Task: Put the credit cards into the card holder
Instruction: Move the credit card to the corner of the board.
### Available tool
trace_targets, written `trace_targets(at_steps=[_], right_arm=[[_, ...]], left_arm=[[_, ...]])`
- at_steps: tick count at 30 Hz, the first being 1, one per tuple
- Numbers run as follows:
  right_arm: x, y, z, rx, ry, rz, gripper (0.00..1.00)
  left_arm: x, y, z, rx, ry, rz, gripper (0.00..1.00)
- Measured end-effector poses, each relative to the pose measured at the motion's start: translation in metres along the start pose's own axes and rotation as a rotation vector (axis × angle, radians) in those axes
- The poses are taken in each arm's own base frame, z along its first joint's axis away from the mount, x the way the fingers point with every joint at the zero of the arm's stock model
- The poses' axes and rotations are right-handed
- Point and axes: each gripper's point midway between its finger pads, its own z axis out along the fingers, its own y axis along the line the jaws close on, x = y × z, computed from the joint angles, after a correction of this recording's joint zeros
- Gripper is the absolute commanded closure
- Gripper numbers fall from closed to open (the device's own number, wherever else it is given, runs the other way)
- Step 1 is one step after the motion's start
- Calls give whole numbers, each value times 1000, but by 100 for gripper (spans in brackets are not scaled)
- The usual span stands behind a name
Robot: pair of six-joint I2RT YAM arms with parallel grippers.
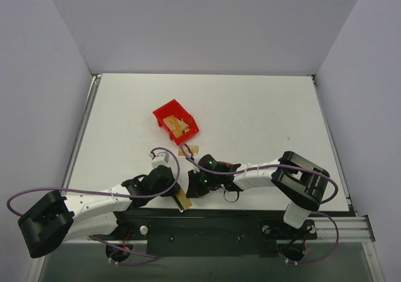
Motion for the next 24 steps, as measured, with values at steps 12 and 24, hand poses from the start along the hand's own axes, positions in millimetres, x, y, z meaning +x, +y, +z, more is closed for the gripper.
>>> trace_targets(at_steps=[12, 24], right_arm=[[14, 10, 0, -9, 22, -23, 100], [22, 17, 0, -37, 50, -39, 100]], left_arm=[[2, -1, 0, 3, -3, -4, 100], [2, -1, -1, 4, -3, -4, 100]])
